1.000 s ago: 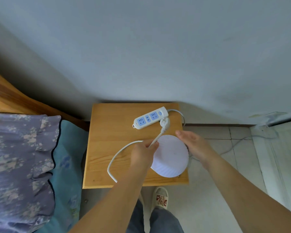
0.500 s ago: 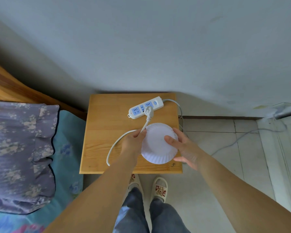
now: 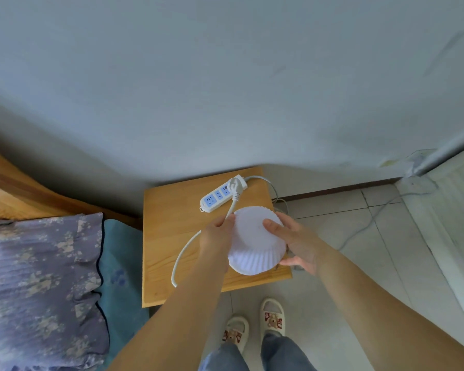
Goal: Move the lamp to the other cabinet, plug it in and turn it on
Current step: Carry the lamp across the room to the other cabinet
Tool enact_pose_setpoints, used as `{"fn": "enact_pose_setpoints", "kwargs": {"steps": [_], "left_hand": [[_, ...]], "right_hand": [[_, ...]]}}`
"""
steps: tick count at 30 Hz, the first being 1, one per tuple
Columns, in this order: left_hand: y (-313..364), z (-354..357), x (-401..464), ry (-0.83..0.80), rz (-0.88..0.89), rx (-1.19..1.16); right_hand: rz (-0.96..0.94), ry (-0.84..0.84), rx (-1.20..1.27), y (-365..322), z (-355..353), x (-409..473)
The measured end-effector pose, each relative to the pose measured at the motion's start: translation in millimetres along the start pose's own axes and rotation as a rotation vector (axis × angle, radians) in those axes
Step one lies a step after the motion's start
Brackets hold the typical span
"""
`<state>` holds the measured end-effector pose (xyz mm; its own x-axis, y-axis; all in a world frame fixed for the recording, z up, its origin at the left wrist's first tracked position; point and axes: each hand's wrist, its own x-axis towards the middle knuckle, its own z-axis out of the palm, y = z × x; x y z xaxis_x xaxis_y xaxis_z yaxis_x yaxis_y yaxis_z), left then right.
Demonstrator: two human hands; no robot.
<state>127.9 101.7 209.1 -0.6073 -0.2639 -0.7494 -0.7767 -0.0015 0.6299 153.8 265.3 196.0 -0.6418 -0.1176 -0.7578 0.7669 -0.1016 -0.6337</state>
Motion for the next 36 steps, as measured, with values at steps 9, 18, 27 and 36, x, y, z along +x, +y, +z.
{"fn": "enact_pose_setpoints", "kwargs": {"steps": [9, 18, 27, 36], "left_hand": [[28, -2, -47, -0.246, 0.150, 0.130], [37, 32, -120, -0.575, 0.382, 0.363], [2, 100, -248, -1.004, 0.436, 0.513], [-91, 157, -399, -1.262, 0.522, 0.687]], "right_hand": [[-0.154, 0.198, 0.125, 1, 4, -78], [-0.316, 0.488, 0.290, 34, -1, -185], [-0.407, 0.831, 0.505, 92, -41, -323], [-0.478, 1.063, 0.730, 201, -79, -456]]}}
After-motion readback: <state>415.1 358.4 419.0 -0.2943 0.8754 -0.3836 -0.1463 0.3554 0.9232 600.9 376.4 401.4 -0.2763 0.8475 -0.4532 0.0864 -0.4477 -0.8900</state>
